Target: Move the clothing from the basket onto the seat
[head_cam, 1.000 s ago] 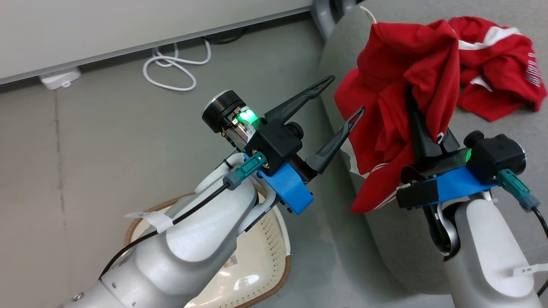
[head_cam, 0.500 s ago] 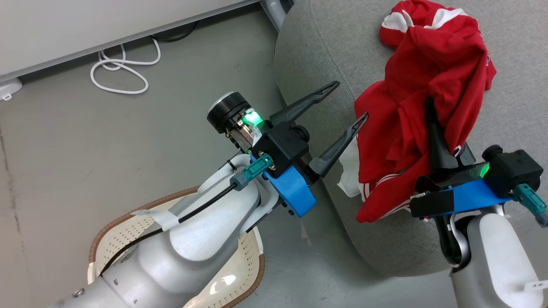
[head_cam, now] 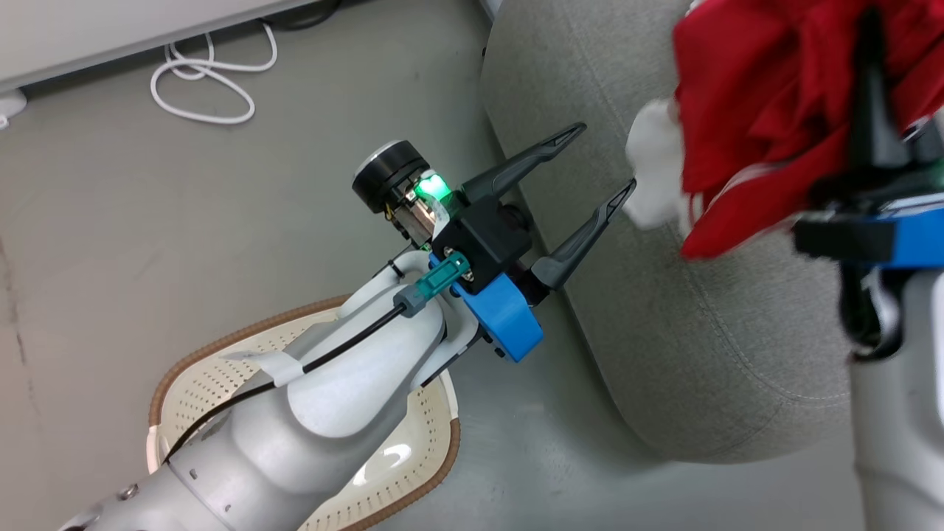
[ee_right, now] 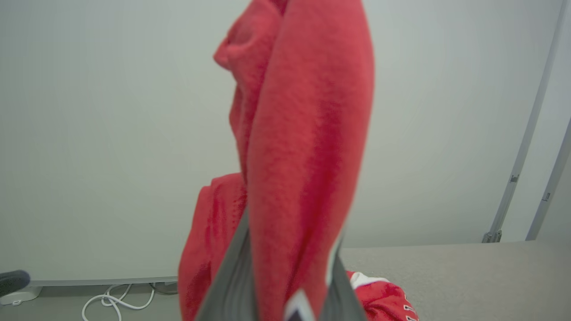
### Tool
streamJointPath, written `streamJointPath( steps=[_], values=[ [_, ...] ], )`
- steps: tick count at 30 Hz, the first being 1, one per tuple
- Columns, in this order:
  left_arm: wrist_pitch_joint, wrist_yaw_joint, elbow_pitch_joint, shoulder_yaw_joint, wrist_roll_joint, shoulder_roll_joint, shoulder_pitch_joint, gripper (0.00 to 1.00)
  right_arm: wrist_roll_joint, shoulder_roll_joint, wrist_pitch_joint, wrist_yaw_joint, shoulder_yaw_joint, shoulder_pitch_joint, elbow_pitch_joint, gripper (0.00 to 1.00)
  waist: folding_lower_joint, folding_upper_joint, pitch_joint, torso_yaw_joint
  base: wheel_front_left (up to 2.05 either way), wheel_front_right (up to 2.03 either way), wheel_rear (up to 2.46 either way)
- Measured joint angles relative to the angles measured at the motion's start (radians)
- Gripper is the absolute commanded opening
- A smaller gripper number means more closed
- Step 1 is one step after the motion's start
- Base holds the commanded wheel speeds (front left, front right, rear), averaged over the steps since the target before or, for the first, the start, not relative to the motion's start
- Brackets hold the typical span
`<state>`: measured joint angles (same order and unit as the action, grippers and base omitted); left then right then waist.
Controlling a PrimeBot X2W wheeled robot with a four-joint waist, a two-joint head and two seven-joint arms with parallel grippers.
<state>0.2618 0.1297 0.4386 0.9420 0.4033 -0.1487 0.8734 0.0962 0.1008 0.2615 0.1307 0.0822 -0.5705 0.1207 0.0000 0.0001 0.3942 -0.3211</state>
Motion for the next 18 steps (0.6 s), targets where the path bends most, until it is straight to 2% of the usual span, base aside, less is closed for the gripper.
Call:
streamJointPath(
  steps=[10, 18],
  values=[
    [0.000, 0.000, 0.006, 0.016, -0.010, -0.001, 0.068, 1.00, -0.005, 0.157, 0.001, 0.000, 0.183, -0.294, -0.007, 0.00, 0.0000, -0.0001, 0.135, 0.048, 0.00, 0.00, 0.00],
    [0.000, 0.000, 0.004, 0.030, -0.023, 0.003, 0.122, 1.00, 0.020, 0.344, 0.001, 0.000, 0.341, -0.453, 0.150, 0.00, 0.0001, -0.0001, 0.263, 0.096, 0.00, 0.00, 0.00]
  ],
)
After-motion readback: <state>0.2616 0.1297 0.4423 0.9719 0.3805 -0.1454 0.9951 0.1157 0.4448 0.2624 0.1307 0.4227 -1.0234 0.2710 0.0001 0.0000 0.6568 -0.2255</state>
